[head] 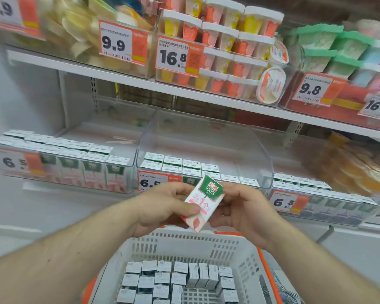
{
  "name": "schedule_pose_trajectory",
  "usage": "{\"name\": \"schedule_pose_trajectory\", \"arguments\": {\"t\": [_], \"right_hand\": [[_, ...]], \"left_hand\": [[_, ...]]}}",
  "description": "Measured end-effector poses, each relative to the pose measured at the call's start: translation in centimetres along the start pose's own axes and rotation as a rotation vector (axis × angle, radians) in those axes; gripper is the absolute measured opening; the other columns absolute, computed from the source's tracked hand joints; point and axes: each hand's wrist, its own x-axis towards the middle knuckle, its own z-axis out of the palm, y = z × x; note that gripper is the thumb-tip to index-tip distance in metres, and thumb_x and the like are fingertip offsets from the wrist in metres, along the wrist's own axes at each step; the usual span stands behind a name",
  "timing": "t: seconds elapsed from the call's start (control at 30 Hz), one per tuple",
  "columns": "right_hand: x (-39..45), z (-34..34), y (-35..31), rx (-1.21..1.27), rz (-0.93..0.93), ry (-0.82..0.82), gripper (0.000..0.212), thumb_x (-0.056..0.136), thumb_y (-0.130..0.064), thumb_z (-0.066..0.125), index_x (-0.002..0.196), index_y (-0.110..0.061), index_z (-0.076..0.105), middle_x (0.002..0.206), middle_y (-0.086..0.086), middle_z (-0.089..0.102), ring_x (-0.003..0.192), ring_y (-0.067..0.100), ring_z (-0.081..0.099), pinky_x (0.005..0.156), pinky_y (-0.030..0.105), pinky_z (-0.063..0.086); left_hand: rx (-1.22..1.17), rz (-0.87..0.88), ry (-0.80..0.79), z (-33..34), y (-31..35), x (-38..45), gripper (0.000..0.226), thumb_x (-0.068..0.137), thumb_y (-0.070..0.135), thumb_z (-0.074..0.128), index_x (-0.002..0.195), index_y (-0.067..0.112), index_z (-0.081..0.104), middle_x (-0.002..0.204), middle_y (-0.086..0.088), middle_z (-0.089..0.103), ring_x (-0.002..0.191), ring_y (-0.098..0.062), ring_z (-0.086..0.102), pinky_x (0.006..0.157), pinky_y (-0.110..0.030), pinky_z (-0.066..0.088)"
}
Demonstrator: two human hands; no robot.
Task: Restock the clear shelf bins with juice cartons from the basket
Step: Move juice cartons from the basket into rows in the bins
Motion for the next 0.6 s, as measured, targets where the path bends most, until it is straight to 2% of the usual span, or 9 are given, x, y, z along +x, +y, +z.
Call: {"name": "schedule_pose_trajectory", "arguments": {"t": [0.07, 0.17, 0.27, 0.33, 0.4, 0.5, 0.57, 0.6], "right_hand": [[0.7, 0.7, 0.0, -0.01, -0.028, -0.036, 0.056, 0.07, -0.03, 0.051, 0.114, 0.0, 0.067, 0.094, 0.019, 0.065, 0.072, 0.026, 0.06, 0.062, 0.033, 0.047], [2.0, 2.7, -0.4, -0.079, -0.116, 0.011, 0.063, 0.058, -0.027, 0.055, 0.118, -0.009, 0.067, 0.097, 0.015, 0.069, 0.064, 0.022, 0.058, 0.054, 0.031, 0.039], [3.6, 5.3, -1.2, -0.104, -0.169, 0.012, 0.062, 0.06, -0.021, 0.047, 0.118, -0.009, 0.067, 0.1, 0.023, 0.068, 0.061, 0.021, 0.056, 0.052, 0.031, 0.036], [4.2, 7.2, -2.1, -0.15, -0.181, 0.009, 0.06, 0.061, -0.023, 0.045, 0.116, -0.012, 0.068, 0.094, 0.022, 0.069, 0.061, 0.02, 0.056, 0.052, 0.03, 0.036], [4.6, 9.0, -2.9, -0.247, -0.201, 0.025, 0.054, 0.064, -0.029, 0.047, 0.113, -0.018, 0.07, 0.085, 0.016, 0.071, 0.061, 0.019, 0.058, 0.054, 0.03, 0.039], [5.1, 11.6, -4.1, -0.447, -0.286, 0.082, 0.048, 0.073, -0.049, 0.051, 0.113, -0.029, 0.065, 0.094, -0.003, 0.071, 0.069, 0.01, 0.064, 0.062, 0.029, 0.046], [5.6, 13.4, -4.6, -0.657, -0.347, 0.114, 0.043, 0.077, -0.06, 0.056, 0.112, -0.036, 0.062, 0.101, -0.019, 0.065, 0.085, 0.0, 0.062, 0.07, 0.025, 0.048], [5.8, 14.4, -4.9, -0.768, -0.364, 0.132, 0.034, 0.08, -0.057, 0.06, 0.106, -0.035, 0.064, 0.098, -0.02, 0.065, 0.087, 0.0, 0.061, 0.072, 0.024, 0.049]], "left_hand": [[-0.053, 0.033, 0.043, -1.1, 0.1, -0.6, 0.038, 0.084, -0.012, 0.061, 0.117, 0.008, 0.062, 0.089, -0.01, 0.074, 0.069, -0.018, 0.07, 0.059, -0.025, 0.056], [-0.079, 0.101, 0.109, -3.1, 0.3, -1.4, 0.045, 0.082, -0.017, 0.06, 0.116, 0.011, 0.063, 0.098, -0.013, 0.073, 0.075, -0.019, 0.07, 0.061, -0.026, 0.056], [-0.106, 0.149, 0.184, -5.2, 0.6, -2.3, 0.049, 0.082, -0.021, 0.058, 0.117, 0.012, 0.062, 0.102, -0.015, 0.072, 0.076, -0.018, 0.07, 0.061, -0.025, 0.056], [-0.109, 0.183, 0.223, -6.4, 0.8, -2.9, 0.051, 0.081, -0.023, 0.057, 0.116, 0.014, 0.064, 0.104, -0.016, 0.072, 0.08, -0.019, 0.07, 0.063, -0.025, 0.056], [-0.093, 0.218, 0.26, -7.6, 0.7, -3.3, 0.052, 0.079, -0.024, 0.059, 0.114, 0.014, 0.066, 0.109, -0.018, 0.071, 0.088, -0.023, 0.069, 0.07, -0.031, 0.056], [-0.036, 0.271, 0.321, -9.1, 0.6, -3.8, 0.054, 0.076, -0.024, 0.063, 0.115, 0.013, 0.067, 0.11, -0.015, 0.071, 0.097, -0.027, 0.068, 0.082, -0.041, 0.055], [-0.026, 0.307, 0.354, -10.0, 0.7, -4.2, 0.052, 0.077, -0.023, 0.065, 0.116, 0.012, 0.068, 0.106, -0.012, 0.072, 0.092, -0.022, 0.069, 0.076, -0.037, 0.056], [-0.023, 0.324, 0.371, -10.3, 0.9, -4.4, 0.051, 0.077, -0.021, 0.065, 0.115, 0.012, 0.068, 0.104, -0.009, 0.073, 0.087, -0.019, 0.069, 0.072, -0.034, 0.056]]}}
